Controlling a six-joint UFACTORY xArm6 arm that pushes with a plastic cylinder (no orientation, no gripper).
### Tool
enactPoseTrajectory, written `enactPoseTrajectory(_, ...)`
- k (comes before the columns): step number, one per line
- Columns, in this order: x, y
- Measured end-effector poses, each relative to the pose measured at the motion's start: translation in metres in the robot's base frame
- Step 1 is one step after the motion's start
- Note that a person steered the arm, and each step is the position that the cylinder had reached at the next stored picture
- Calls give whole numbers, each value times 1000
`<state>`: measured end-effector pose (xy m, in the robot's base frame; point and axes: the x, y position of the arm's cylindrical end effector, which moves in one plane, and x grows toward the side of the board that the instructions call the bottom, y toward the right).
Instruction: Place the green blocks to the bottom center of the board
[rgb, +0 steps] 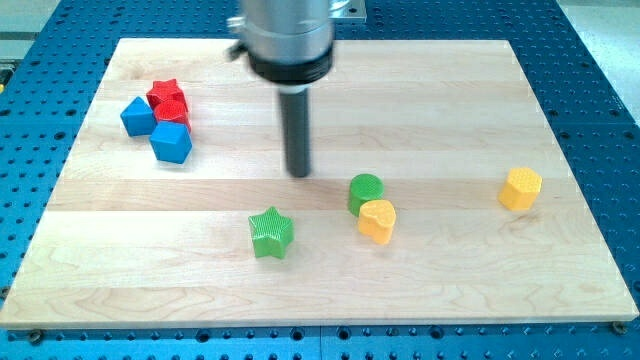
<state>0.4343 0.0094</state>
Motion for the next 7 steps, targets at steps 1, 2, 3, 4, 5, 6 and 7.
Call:
enactPoseTrajectory(1, 13, 69)
enactPoseTrajectory(2, 67, 64)
enactPoseTrajectory(3, 103, 29)
enactPoseTrajectory(4, 84, 32)
enactPoseTrajectory(5, 53, 47)
enactPoseTrajectory(6, 71, 15)
enactPoseTrajectory(7, 105, 0)
